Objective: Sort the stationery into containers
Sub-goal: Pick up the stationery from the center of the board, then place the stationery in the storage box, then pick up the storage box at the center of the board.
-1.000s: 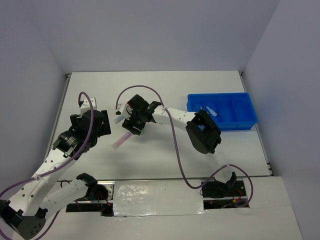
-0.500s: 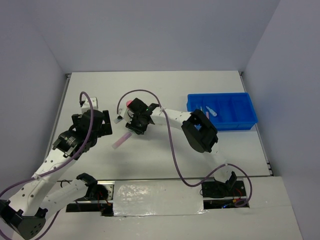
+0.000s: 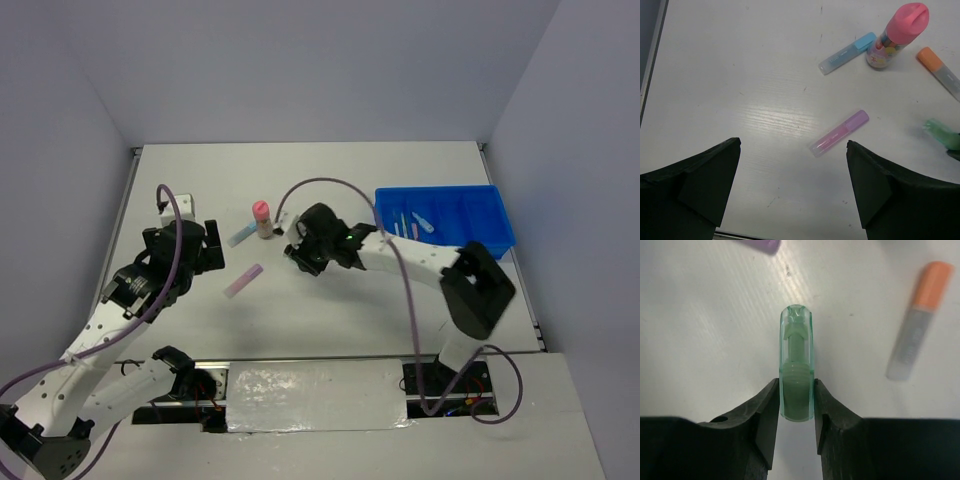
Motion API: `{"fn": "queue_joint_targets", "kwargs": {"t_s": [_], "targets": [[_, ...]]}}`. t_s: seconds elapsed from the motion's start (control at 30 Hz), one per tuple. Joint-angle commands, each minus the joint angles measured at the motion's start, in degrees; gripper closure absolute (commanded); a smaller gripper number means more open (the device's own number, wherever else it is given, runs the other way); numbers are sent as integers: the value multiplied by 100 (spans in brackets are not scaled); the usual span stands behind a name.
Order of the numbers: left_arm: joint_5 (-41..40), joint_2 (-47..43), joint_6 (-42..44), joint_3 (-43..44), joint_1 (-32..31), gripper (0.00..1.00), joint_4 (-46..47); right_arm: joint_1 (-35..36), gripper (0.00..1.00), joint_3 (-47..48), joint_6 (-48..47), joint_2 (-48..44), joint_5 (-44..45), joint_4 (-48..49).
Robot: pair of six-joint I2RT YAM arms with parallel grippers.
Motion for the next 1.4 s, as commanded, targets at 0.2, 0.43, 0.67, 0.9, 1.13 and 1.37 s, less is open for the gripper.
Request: {"fn": "queue_joint_targets", "kwargs": {"t_s": [0.2,0.43,0.67,0.9,1.13,1.37], "targets": [[141,-156,181,-12,32,1,246,-2069,85,-1303,1201,-2654,822,932],[255,-183,225,-30,32,1,281,-3441,84,-495,1262,-1680,2477,-9],[457,-323,304,-91,23,1,395,-4136,78,-996,1622,-1733,2064,660],[554,-297,330,-100,23,1,413,-4427,58,-881,1904,-1415,1547,554],[695,-122,409,-91,15,1,474,-4436,33,-512,2044,-1300,1467,53],[1151,783,-951,278,6,1,482,-4006,15,-905,2299,-2573,-41,305]]}}
